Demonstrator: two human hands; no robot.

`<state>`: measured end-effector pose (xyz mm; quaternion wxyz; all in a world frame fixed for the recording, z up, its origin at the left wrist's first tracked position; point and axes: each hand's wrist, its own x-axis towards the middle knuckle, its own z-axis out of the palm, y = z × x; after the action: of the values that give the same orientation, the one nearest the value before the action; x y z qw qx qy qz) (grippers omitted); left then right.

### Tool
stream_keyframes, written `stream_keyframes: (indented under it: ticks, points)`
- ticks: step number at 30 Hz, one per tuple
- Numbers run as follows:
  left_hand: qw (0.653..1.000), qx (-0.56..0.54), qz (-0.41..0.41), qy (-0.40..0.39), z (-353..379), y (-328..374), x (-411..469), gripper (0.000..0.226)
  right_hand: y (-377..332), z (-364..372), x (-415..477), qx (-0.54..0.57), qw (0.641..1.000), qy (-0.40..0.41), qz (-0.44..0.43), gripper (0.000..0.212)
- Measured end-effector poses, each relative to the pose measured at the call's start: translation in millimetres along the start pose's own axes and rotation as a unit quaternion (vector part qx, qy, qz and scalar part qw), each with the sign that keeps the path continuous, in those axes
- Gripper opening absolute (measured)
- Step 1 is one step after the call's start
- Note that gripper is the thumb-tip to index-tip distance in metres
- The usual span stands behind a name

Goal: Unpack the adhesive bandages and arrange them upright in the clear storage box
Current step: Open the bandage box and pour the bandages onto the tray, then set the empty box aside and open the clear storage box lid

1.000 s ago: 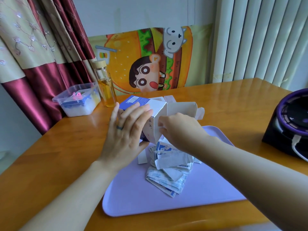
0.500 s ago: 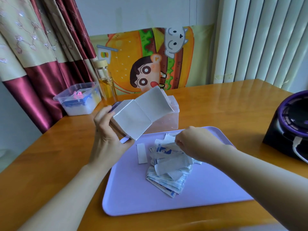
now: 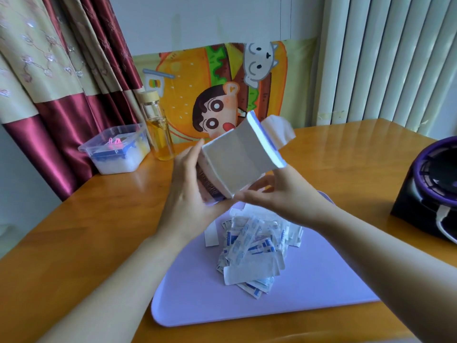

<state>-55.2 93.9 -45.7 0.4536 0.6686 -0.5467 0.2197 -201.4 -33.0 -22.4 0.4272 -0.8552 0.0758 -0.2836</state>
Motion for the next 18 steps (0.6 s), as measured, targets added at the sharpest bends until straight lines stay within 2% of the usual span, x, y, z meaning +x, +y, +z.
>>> stream_keyframes:
  ticks: [3,5,7,9,12,14,16,18]
  points:
    - [0.998,0.030,0.044,-0.019,2,18,29,0.098,-4,-5,3,0.114,0.992,0.050,-0.024,0.068]
    - [0.992,0.098,0.080,-0.022,7,26,47,0.097,-4,-7,9,0.116,0.986,0.115,-0.030,0.073]
    - [0.982,0.146,0.118,-0.021,18,34,63,0.093,-1,-10,17,0.123,0.971,0.203,-0.019,0.071]
    - [0.977,0.168,0.127,-0.041,25,43,77,0.098,6,-17,23,0.170,0.948,0.267,0.006,0.059]
    - [0.977,0.182,0.082,-0.074,33,33,81,0.101,21,-36,27,0.254,0.904,0.335,0.076,0.052]
    - [0.976,0.192,0.021,-0.100,37,15,72,0.092,40,-50,30,0.307,0.869,0.361,0.145,0.045]
    - [0.958,0.221,-0.068,-0.172,44,-4,62,0.082,63,-57,33,0.344,0.836,0.370,0.213,0.028]
    - [0.926,0.249,-0.134,-0.249,50,-20,56,0.078,85,-58,37,0.368,0.804,0.374,0.282,0.023]
